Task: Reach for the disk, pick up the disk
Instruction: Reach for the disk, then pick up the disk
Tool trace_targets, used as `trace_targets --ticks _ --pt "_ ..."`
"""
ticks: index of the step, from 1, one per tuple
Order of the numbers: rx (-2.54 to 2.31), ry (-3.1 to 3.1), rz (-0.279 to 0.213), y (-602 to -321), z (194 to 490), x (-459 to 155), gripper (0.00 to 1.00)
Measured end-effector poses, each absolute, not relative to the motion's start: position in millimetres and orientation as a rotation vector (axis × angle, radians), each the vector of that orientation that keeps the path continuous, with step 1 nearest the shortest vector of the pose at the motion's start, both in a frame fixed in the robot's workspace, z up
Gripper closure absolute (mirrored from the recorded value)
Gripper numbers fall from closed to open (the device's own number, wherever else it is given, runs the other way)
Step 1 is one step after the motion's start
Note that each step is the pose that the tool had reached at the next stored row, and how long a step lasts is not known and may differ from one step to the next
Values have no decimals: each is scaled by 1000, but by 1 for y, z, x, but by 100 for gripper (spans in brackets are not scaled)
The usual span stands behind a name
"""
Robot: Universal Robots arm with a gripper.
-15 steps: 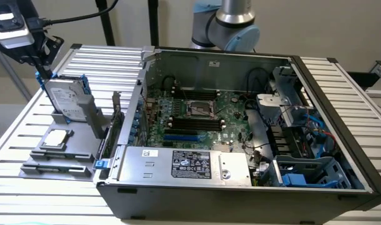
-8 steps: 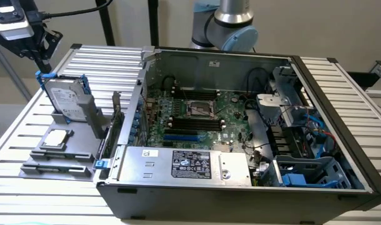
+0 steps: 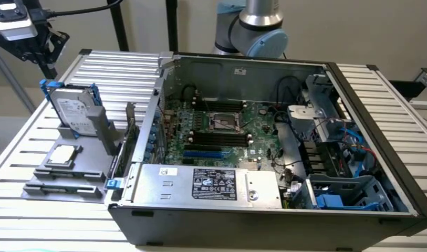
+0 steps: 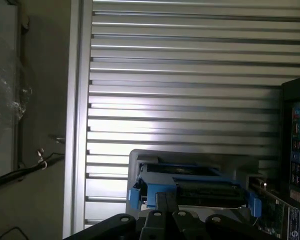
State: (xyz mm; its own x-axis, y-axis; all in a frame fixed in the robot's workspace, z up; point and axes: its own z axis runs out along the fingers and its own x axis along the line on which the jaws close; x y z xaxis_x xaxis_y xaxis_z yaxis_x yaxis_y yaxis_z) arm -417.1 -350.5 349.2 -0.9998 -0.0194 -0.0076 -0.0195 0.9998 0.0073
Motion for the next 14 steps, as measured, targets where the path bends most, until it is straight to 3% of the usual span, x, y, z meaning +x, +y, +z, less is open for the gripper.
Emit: trace_targets --ticks 14 --pt "-35 3134 12 -350 349 -417 89"
